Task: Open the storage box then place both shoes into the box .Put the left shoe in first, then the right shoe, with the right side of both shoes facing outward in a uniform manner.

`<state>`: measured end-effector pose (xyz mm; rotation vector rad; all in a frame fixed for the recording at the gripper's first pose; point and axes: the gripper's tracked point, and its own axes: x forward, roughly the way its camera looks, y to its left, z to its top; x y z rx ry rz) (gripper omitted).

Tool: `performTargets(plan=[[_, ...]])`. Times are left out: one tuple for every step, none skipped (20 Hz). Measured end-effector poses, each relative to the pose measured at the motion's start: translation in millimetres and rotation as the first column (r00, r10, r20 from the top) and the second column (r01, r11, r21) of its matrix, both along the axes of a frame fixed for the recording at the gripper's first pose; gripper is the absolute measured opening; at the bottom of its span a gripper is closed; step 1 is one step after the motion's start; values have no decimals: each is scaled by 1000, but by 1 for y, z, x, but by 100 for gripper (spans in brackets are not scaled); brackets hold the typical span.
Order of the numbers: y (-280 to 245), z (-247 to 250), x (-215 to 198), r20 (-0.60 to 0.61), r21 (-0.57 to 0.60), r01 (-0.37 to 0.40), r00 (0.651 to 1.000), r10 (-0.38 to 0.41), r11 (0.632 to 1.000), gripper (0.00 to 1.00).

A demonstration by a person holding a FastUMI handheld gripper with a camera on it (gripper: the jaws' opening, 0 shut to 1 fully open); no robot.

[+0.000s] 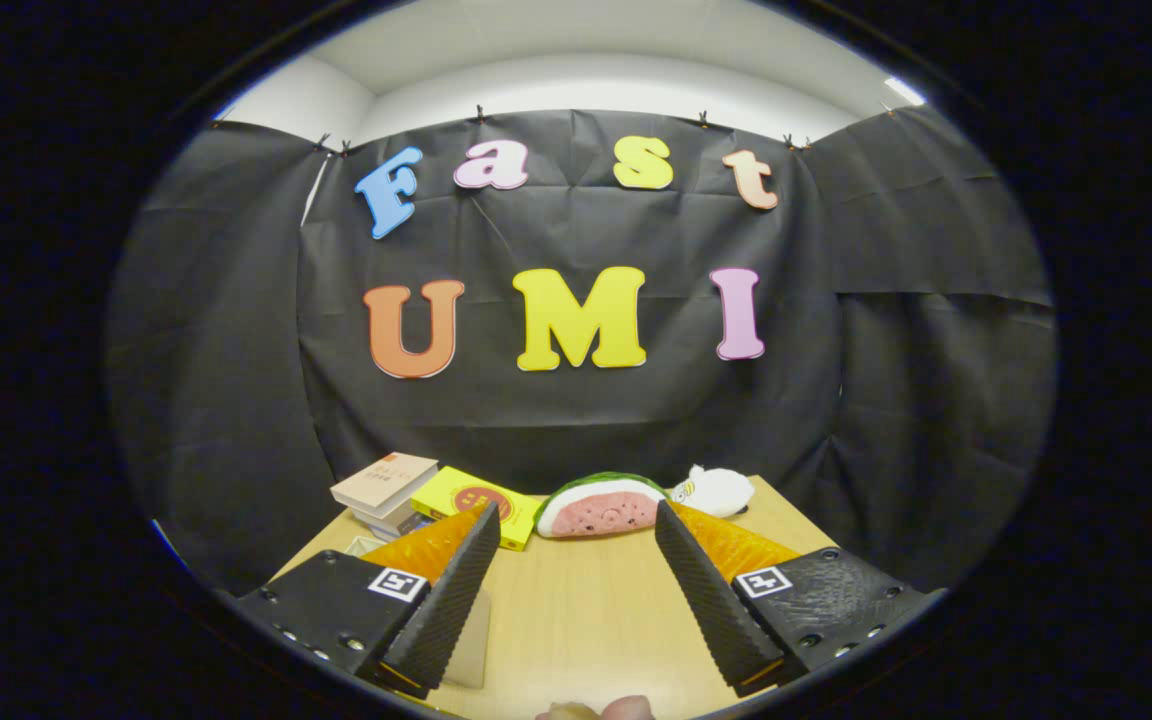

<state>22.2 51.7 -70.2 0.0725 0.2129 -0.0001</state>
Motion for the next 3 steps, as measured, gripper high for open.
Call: performTargets(plan=[[-5, 4, -3, 9, -2, -5, 1000, 5, 1000, 96], [-9, 8, -7, 20, -3, -10, 1000, 10, 1000, 96], [-13, 12, -10, 27, -5, -12, 1000, 12, 1000, 96]])
